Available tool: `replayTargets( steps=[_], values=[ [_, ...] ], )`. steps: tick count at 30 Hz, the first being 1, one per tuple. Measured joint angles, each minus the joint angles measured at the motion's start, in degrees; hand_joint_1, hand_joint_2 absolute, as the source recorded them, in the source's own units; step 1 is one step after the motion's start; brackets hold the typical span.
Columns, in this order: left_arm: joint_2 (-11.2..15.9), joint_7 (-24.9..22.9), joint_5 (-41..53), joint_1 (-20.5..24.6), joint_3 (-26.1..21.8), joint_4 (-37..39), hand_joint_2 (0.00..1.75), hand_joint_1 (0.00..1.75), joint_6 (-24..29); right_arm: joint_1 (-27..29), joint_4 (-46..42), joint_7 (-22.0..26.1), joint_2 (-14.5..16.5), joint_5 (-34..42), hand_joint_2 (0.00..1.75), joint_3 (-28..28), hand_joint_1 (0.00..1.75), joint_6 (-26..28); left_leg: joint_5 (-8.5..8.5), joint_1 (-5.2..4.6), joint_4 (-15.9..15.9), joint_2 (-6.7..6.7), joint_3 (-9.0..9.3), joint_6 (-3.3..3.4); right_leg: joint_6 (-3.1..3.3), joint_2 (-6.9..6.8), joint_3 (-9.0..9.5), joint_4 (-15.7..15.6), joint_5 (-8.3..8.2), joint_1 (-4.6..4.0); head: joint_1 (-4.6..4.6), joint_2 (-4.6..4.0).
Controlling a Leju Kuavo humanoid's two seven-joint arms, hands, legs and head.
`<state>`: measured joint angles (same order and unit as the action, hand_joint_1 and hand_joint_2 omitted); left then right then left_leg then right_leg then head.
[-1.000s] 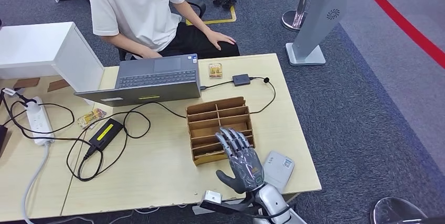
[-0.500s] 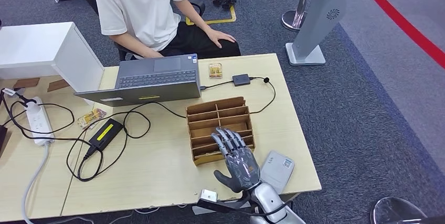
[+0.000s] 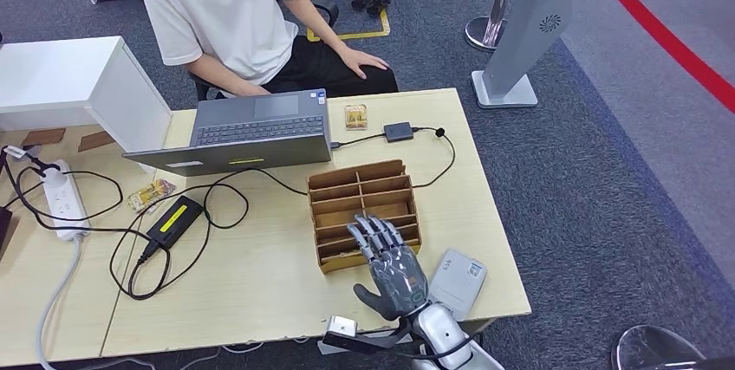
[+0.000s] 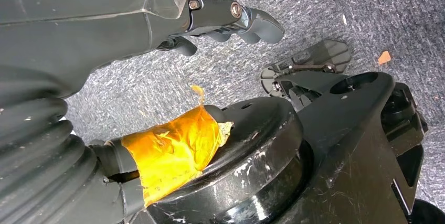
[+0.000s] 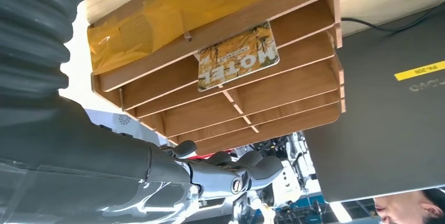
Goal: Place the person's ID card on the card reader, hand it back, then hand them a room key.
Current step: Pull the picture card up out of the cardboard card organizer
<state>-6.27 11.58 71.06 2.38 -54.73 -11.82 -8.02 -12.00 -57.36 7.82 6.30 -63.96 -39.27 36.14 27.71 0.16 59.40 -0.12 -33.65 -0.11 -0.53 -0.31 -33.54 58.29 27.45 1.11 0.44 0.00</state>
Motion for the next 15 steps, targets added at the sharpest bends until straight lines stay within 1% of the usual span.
replayTargets(
  steps=[15],
  values=[
    [0.0, 0.0, 0.4, 0.0, 0.0, 0.0, 1.75, 0.0, -0.1, -1.7, 0.5, -0.6, 0.4, -0.5, 1.75, -0.8, 0.0, -0.2, 0.0, 0.0, 0.0, 0.0, 0.0, 0.0, 0.0, 0.0, 0.0, 0.0, 0.0, 0.0, 0.0, 0.01]
  ],
)
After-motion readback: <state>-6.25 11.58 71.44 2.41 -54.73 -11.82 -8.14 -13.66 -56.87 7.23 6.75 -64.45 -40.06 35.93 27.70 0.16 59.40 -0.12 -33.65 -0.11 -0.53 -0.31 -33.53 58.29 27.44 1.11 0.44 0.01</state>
